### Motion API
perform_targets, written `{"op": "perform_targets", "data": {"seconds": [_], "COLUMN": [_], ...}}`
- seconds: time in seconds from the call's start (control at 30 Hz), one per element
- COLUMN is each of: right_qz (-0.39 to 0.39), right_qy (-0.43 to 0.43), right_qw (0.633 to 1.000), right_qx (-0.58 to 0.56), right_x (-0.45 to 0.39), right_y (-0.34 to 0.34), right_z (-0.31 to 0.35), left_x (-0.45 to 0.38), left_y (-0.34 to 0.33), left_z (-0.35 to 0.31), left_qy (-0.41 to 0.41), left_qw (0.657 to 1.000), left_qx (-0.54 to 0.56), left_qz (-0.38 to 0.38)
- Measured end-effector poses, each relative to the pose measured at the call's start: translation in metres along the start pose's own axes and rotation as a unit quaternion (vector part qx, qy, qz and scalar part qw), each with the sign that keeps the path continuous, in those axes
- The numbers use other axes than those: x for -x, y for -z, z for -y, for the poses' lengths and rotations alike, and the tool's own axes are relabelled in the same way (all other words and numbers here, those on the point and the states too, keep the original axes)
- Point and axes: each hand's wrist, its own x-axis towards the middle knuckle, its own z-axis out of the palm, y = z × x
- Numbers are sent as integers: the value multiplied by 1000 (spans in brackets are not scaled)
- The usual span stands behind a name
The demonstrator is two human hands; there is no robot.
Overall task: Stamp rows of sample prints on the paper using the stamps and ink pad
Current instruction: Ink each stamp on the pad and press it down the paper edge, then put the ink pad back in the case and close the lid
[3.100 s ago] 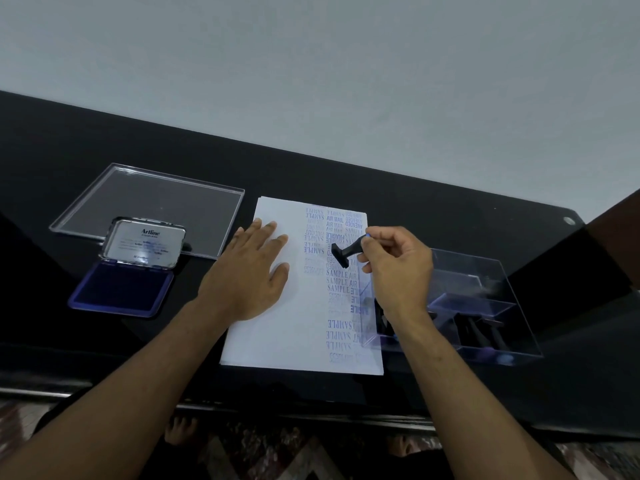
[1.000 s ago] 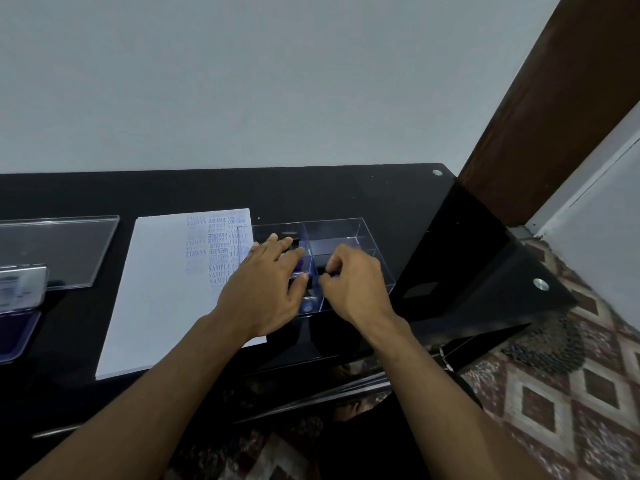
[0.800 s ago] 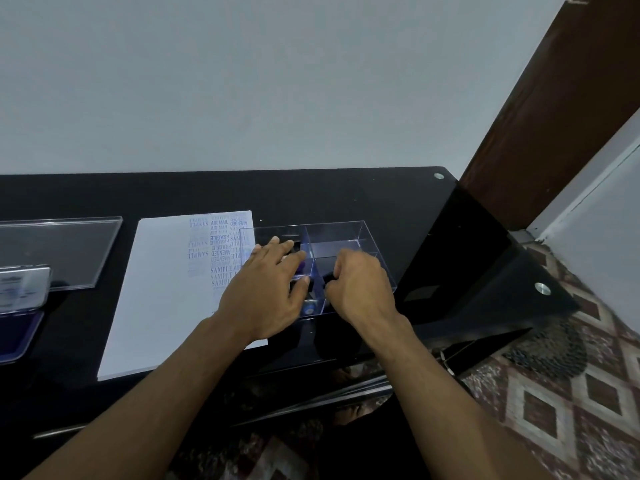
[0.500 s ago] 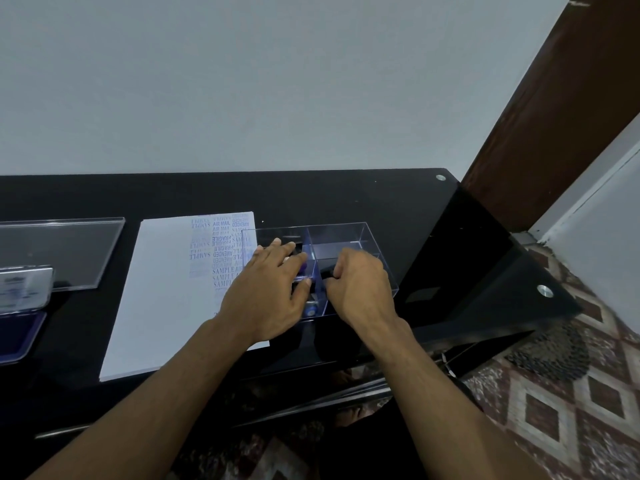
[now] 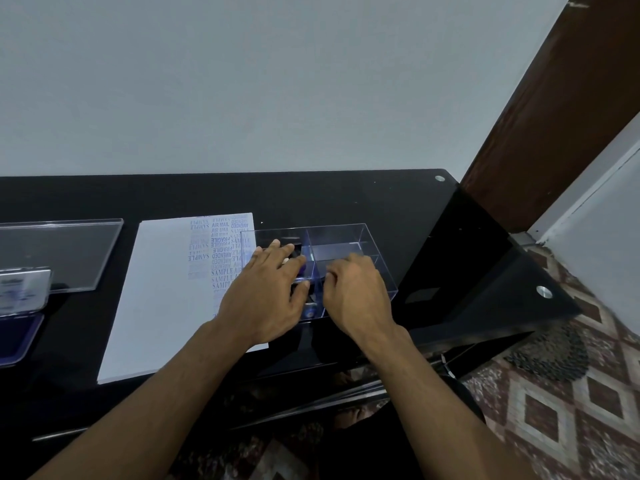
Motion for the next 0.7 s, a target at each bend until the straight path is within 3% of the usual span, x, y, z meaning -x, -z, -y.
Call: {"op": "perform_targets", "data": {"seconds": [0.47,0.7], "right_qz": [2,81], "right_qy": [98,160], "right_qw": [995,984], "right_qx": [-14,-15], "right_x": [15,19], "right_y": [-7,-27], "right_z": [52,123], "left_x": [52,116], "left_y": [40,77], "left_z": [53,101], "left_qy": [56,120], "left_qw": [997,990], "left_qx": [-51,-72], "left_qz": [-19,-34]}}
